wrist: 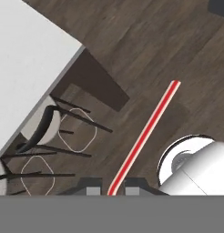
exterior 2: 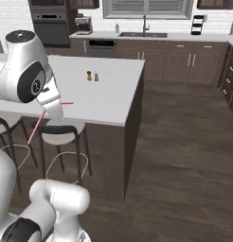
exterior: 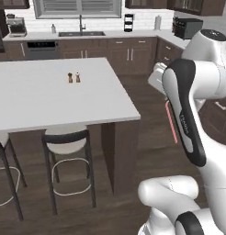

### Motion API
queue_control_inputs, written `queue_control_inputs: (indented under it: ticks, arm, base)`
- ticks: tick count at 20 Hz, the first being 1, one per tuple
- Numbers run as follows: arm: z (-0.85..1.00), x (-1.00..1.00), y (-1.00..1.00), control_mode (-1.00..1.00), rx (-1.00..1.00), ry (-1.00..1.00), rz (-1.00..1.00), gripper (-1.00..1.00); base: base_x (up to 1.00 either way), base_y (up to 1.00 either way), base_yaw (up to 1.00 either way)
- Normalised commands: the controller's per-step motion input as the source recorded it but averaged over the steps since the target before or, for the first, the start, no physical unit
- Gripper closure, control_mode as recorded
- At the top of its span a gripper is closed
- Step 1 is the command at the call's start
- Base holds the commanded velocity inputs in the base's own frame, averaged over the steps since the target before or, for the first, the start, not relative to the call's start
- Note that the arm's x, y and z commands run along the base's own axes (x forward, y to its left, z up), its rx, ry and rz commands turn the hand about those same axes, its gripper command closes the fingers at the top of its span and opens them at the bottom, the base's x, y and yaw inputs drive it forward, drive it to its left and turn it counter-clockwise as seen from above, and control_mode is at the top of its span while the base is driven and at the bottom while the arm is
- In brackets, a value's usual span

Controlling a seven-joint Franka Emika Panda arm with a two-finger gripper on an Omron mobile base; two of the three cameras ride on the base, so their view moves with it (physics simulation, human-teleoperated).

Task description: Take a straw from the drawer in front and place it inside the glass cup on the dining counter.

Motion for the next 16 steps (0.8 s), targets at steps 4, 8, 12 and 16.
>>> queue_control_inputs:
  ticks: [4, 8, 12, 16]
  arm:
    - [0.0, 0.0, 0.0, 1.0, 0.0, 0.0, 0.0, 1.0]
    - [0.0, 0.0, 0.0, 1.0, 0.0, 0.0, 0.0, 1.0]
    - [0.0, 0.0, 0.0, 1.0, 0.0, 0.0, 0.0, 1.0]
    - [0.0, 0.0, 0.0, 1.0, 0.0, 0.0, 0.0, 1.0]
  base:
    - [0.0, 1.0, 0.01]
    - [0.0, 1.0, 0.0]
    - [0.0, 1.0, 0.0]
    - [0.0, 1.0, 0.0]
